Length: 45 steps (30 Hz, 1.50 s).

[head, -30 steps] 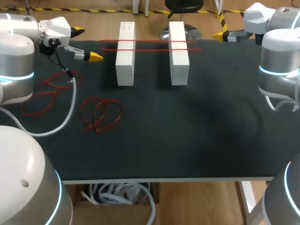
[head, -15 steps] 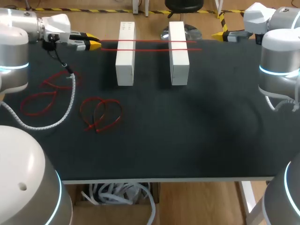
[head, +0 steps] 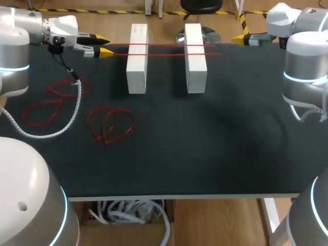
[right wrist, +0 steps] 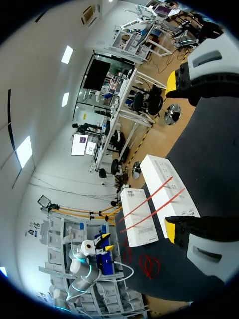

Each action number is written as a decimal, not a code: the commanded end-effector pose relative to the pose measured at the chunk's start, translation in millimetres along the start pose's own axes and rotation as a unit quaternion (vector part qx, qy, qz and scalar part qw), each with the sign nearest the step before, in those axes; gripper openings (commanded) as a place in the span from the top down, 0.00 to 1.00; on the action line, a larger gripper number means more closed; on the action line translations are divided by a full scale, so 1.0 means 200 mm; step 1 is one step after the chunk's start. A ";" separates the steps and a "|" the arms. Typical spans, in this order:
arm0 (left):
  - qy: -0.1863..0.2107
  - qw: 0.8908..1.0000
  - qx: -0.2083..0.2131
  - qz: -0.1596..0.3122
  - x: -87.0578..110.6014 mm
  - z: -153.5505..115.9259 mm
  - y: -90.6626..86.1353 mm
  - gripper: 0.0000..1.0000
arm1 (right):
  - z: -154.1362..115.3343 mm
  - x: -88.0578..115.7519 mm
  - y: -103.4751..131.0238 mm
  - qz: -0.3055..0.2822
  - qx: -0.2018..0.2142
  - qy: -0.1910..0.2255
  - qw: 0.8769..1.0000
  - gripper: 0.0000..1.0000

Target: Grab the tape and strap the tape.

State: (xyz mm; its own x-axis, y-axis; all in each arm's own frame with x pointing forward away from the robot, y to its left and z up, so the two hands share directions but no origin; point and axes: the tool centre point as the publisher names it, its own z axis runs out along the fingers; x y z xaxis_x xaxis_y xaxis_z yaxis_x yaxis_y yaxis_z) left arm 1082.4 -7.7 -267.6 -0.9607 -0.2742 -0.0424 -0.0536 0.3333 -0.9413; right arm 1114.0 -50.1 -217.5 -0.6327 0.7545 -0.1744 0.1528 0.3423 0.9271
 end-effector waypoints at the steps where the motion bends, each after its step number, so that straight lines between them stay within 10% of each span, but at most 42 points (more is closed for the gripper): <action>1: 0.013 1.000 0.002 0.001 -0.04 0.03 0.02 0.58 | 0.00 0.00 0.00 0.000 0.001 0.000 1.000 0.00; 45: 0.051 0.999 0.002 -0.015 -0.19 0.14 0.21 0.60 | 0.00 0.00 0.00 0.000 0.001 0.000 1.000 0.00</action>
State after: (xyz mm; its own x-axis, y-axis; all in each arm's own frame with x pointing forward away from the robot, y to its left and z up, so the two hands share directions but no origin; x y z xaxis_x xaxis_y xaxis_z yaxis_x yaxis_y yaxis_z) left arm 1122.9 -9.8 -310.8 -0.9809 -0.1936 0.0167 -0.0806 0.3275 -0.9414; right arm 1114.0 -50.1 -217.4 -0.6327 0.7545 -0.1744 0.1527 0.3423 0.9271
